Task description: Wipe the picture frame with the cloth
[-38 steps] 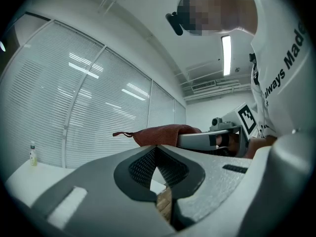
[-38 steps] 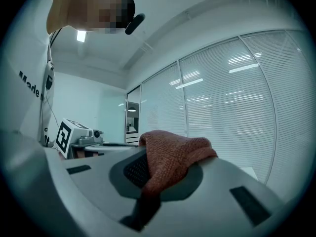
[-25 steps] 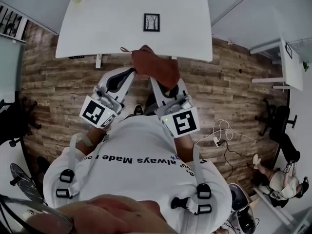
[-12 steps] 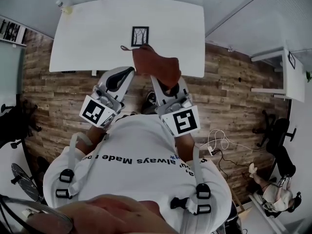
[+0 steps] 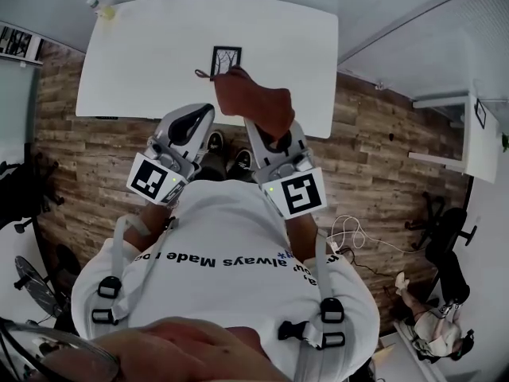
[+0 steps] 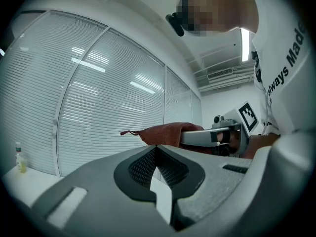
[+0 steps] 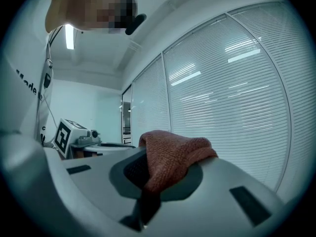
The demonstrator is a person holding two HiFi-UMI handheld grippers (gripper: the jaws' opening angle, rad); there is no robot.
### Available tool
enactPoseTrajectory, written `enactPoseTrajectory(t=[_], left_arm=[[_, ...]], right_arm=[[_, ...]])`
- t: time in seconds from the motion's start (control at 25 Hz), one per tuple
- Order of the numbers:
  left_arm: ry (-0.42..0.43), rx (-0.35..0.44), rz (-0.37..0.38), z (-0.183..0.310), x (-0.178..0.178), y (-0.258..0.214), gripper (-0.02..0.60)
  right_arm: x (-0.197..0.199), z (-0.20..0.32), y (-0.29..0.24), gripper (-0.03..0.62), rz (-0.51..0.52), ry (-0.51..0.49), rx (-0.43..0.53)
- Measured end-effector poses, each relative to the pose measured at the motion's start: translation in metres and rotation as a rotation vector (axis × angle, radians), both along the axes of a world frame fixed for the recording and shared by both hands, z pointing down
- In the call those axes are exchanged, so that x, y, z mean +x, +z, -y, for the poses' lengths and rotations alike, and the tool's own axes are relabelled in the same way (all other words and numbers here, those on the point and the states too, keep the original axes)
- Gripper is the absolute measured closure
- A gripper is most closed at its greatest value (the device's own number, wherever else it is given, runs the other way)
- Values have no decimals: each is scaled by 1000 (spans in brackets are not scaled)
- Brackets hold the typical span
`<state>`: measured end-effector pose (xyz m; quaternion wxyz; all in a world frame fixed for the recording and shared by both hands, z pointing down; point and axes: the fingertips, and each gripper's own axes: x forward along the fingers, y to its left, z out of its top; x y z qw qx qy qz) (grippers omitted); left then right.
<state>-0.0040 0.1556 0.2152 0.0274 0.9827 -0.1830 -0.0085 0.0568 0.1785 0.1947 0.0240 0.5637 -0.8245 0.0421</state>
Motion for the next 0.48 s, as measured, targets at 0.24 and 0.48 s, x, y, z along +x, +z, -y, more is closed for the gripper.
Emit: enactPoseTrajectory(t=[0.24,0.48], left_arm=[[-13,2,6,35,-1,2,580],[-12,-7,4,87,-6,6,580]], right_arm=[[-3,37,3,574,2,-15,-11],[-9,93,8,574,-10,-18,-19]])
